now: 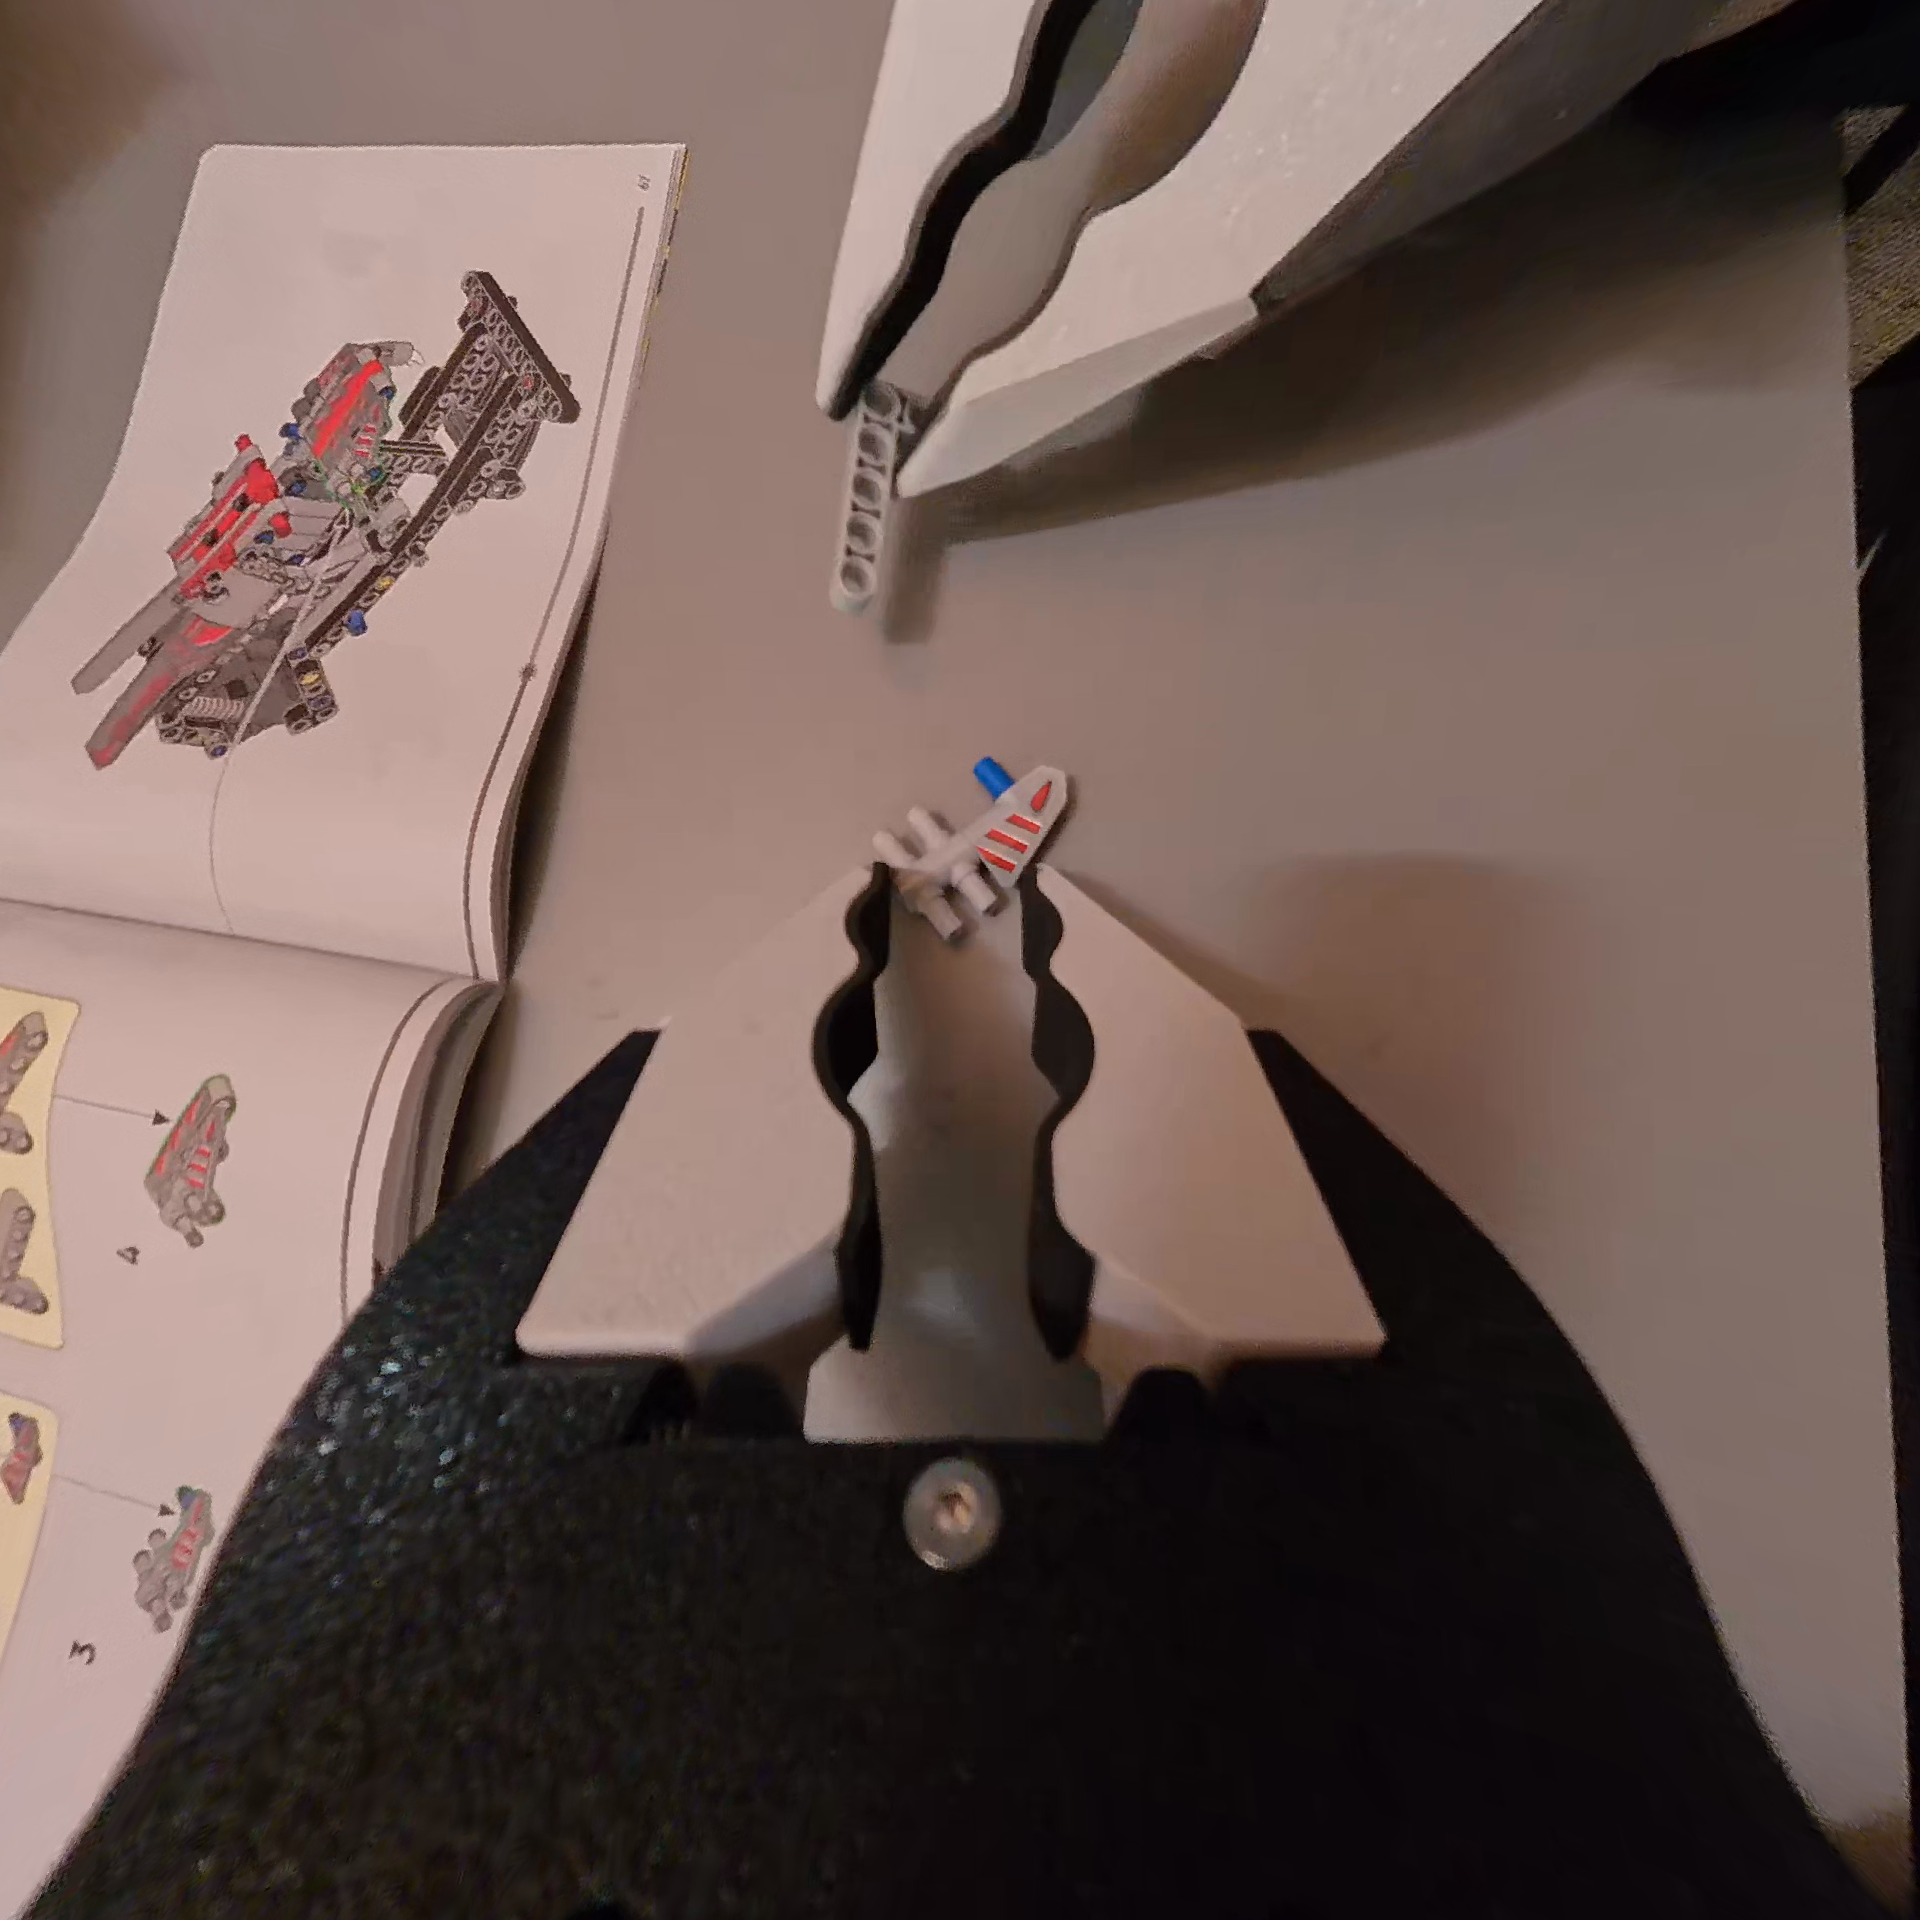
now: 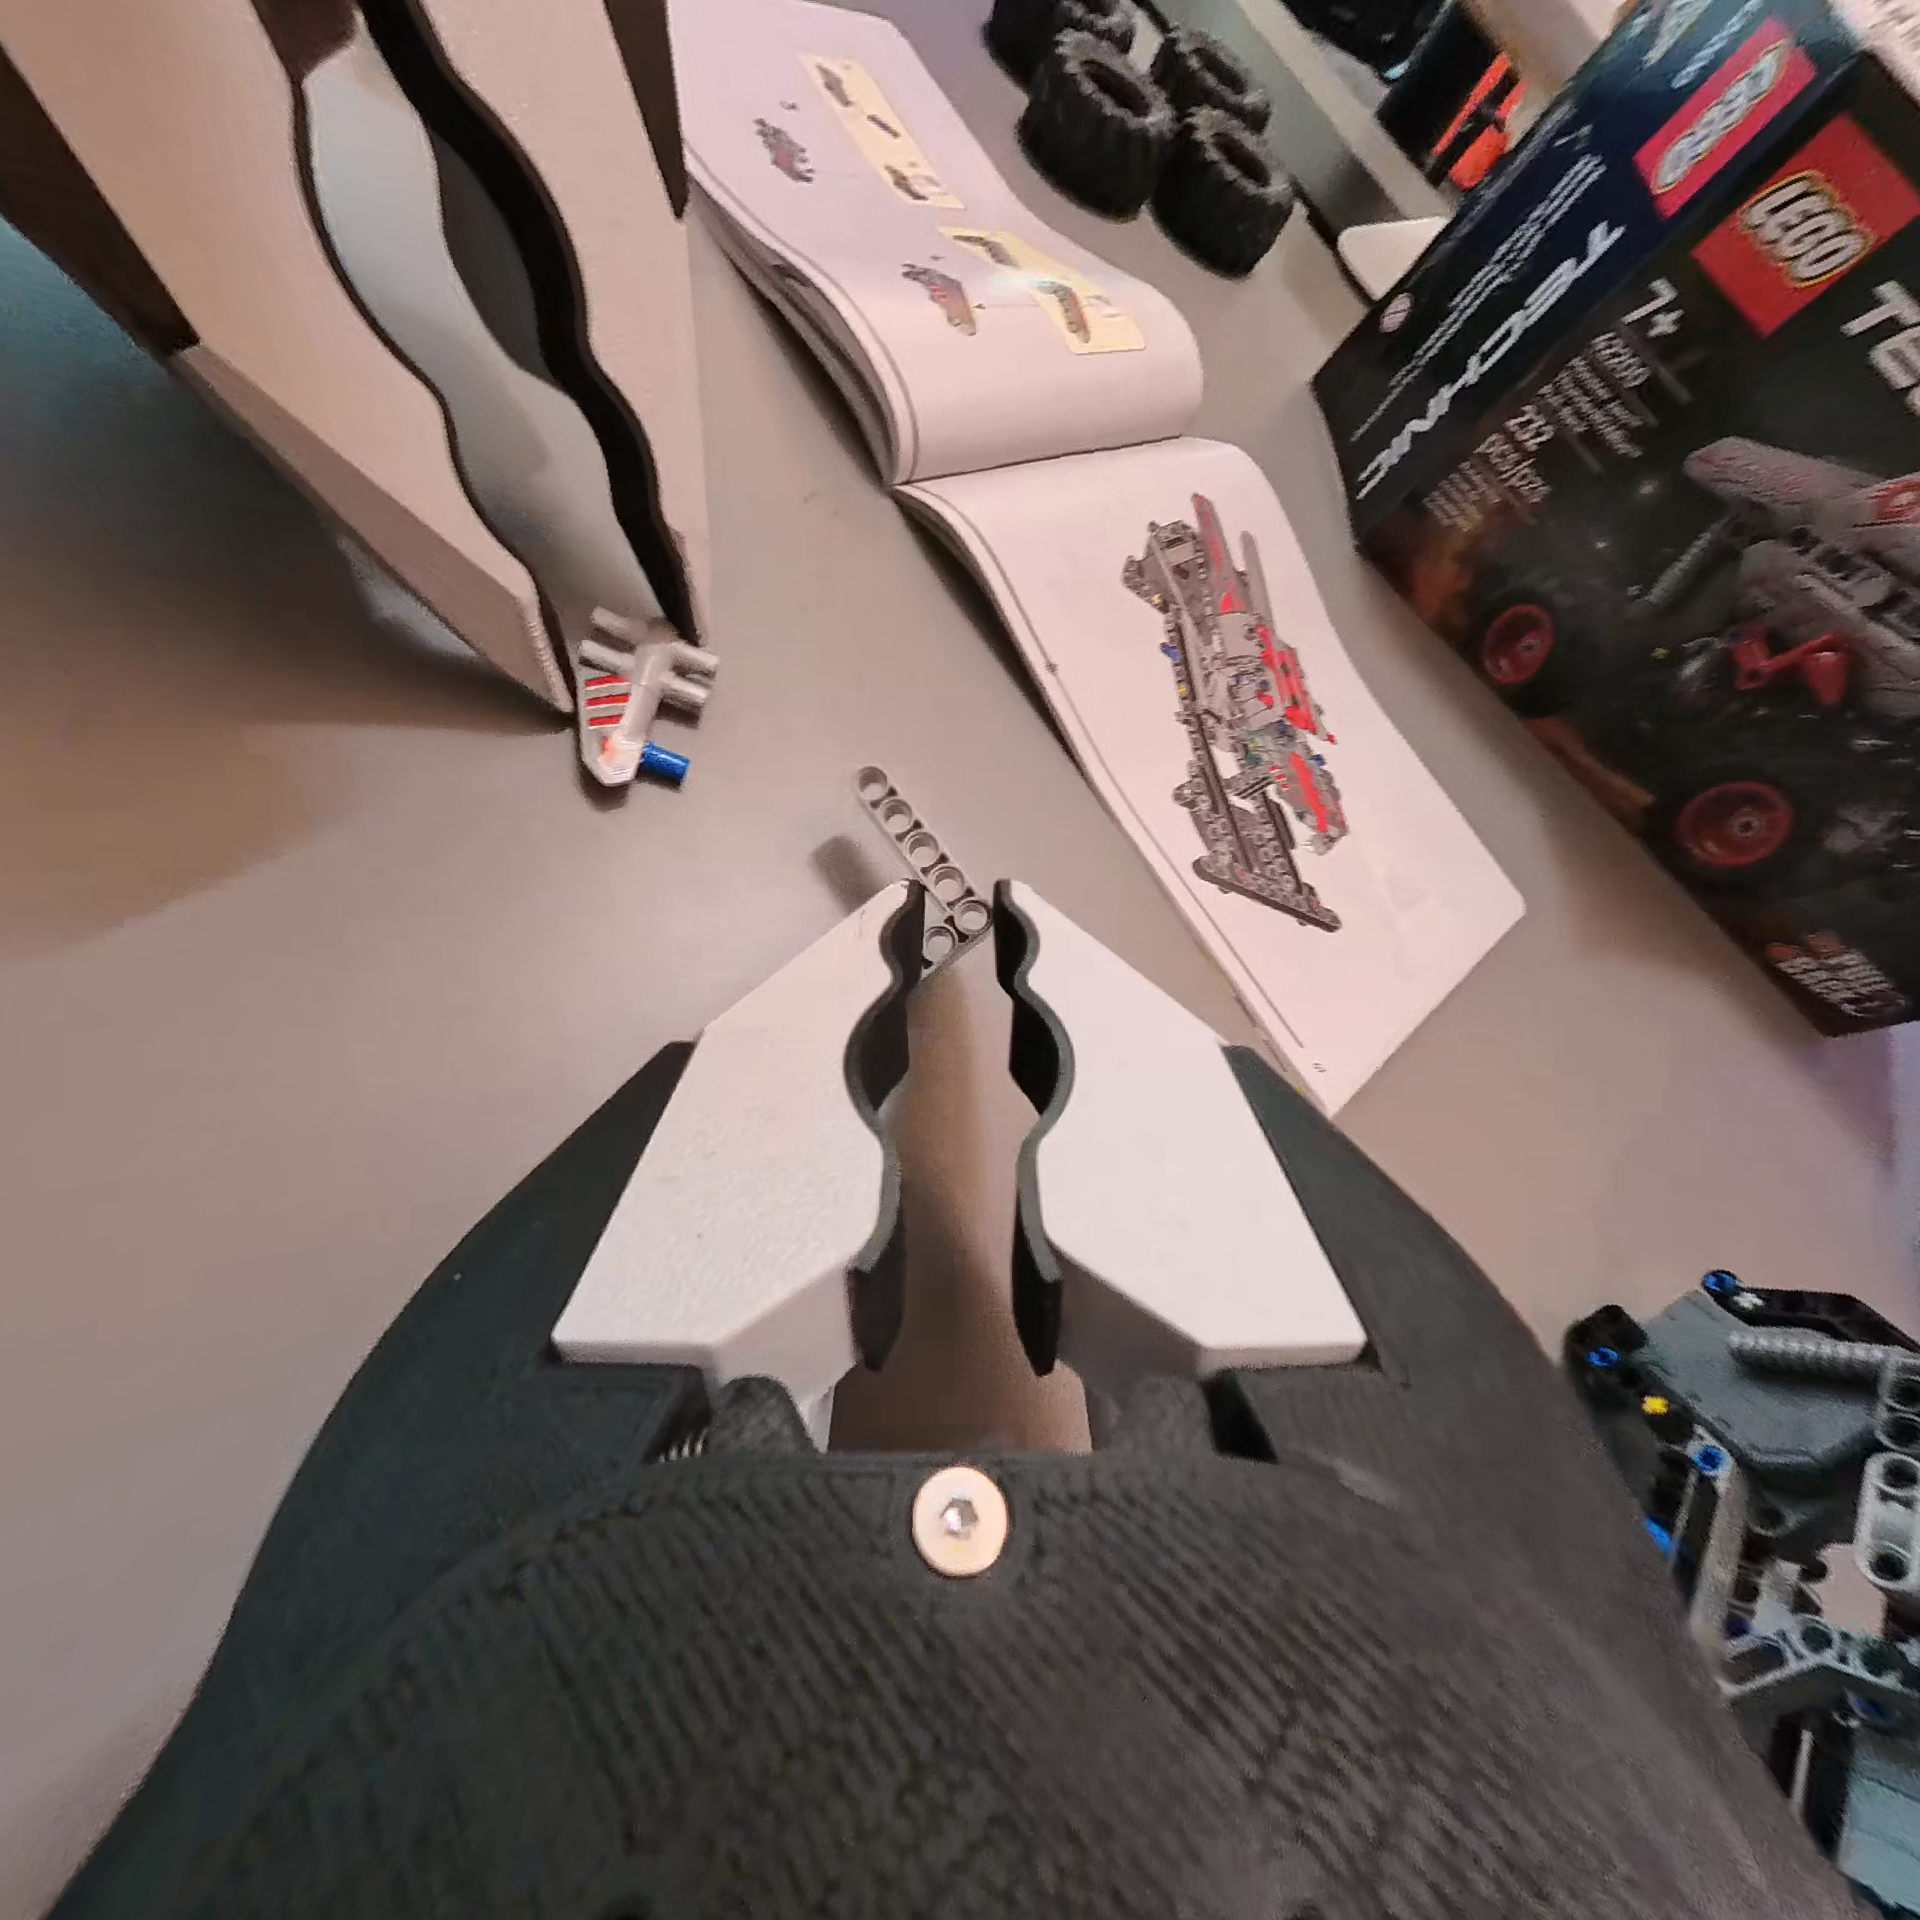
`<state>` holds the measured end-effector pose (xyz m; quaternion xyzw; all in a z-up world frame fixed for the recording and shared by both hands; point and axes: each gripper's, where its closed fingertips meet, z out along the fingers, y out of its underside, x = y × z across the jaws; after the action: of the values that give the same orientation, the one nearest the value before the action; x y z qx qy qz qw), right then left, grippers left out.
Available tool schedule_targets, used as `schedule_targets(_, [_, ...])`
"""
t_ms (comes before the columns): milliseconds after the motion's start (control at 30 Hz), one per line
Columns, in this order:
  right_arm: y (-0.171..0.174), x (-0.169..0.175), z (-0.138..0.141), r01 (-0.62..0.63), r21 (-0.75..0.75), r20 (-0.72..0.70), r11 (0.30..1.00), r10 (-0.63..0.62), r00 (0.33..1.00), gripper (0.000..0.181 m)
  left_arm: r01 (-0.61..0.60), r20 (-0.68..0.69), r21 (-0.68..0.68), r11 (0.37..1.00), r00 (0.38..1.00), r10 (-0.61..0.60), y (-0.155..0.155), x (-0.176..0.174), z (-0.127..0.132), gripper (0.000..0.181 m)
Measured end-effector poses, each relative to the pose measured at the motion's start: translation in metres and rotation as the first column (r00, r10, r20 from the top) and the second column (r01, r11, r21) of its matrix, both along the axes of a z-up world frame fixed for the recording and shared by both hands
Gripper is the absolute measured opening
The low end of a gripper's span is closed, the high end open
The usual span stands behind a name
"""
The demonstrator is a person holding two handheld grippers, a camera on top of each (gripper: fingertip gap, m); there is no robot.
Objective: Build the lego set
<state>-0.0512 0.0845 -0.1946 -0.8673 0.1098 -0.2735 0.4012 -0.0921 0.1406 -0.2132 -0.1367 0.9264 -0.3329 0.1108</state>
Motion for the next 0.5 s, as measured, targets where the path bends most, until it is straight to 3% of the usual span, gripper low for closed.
schedule_targets(233, [-0.002,0.010,0.010,0.019,-0.058,0.257,0.998,-0.004,0.967,0.011,-0.024,-0.024,-0.017,1.000,0.999,0.024,0.000,0.000,0.000,0.022])
schedule_targets(400, [-0.001,0.014,0.024,0.063,-0.089,0.466,0.994,-0.014,0.885,0.011,-0.041,-0.052,-0.033,0.999,0.998,0.039,0.001,0.000,-0.001,0.023])
schedule_targets(500, [0.000,0.012,0.033,0.075,-0.112,0.551,0.991,-0.001,0.835,0.011,-0.060,-0.077,-0.063,0.996,0.996,0.055,0.006,0.001,0.005,0.038])
